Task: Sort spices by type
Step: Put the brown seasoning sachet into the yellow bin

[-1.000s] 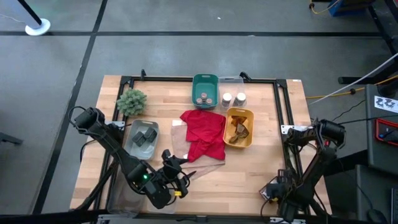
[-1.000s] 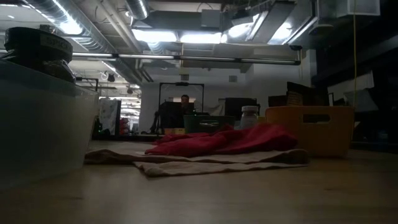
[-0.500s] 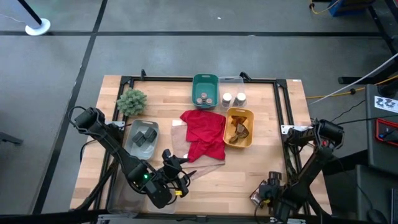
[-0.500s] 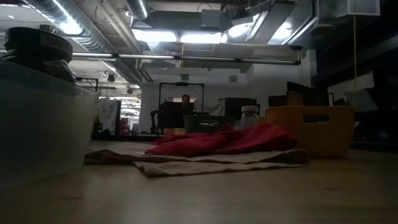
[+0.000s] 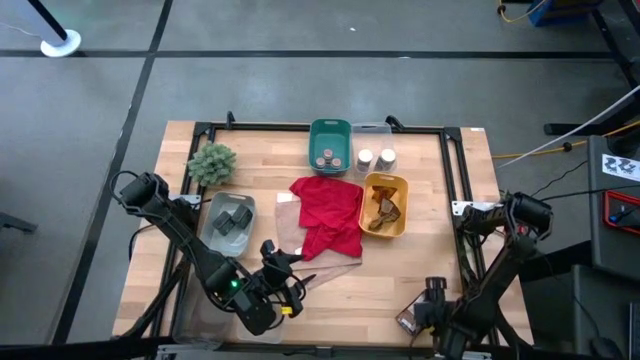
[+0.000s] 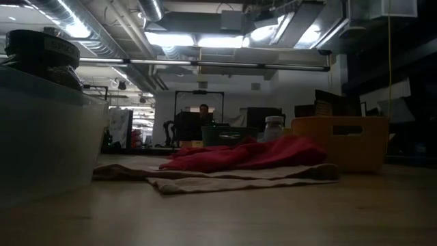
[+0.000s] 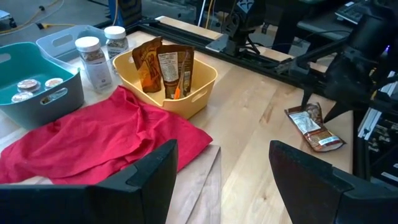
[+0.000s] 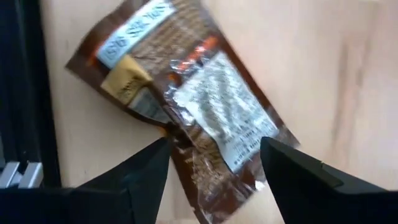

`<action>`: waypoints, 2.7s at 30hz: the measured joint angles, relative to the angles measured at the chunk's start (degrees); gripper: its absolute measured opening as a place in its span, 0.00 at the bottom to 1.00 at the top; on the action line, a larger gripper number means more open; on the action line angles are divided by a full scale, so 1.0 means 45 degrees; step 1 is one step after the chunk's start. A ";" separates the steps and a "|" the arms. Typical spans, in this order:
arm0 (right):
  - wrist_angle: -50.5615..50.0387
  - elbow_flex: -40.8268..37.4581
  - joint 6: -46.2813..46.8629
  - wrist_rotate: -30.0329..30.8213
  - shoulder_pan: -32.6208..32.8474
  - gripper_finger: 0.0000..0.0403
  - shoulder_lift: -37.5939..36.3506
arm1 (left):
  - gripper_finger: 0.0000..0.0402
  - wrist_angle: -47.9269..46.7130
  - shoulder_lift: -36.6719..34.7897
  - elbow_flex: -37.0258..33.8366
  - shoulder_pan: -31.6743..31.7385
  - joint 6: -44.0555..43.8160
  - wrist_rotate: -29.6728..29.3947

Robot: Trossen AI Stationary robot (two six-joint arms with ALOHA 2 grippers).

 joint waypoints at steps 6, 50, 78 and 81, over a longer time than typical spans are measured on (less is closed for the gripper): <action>0.0709 0.0000 -0.1953 -0.0096 0.0000 0.63 0.0492 | 0.59 -0.0005 0.0000 0.0000 -0.0024 0.0000 0.0000; -0.9217 0.3600 -0.4792 0.3117 -0.3070 0.10 0.0631 | 0.59 -0.0044 0.0015 0.0000 -0.0024 0.0304 0.0000; -0.9263 -0.0311 -0.9406 0.7499 -0.9874 0.08 -0.7206 | 0.59 -0.0374 0.0029 0.0000 -0.0010 0.0670 0.0005; -0.9260 -0.0316 -1.0601 0.8440 -1.1124 0.08 -0.7198 | 0.59 -0.0398 0.0029 0.0000 -0.0010 0.0670 0.0000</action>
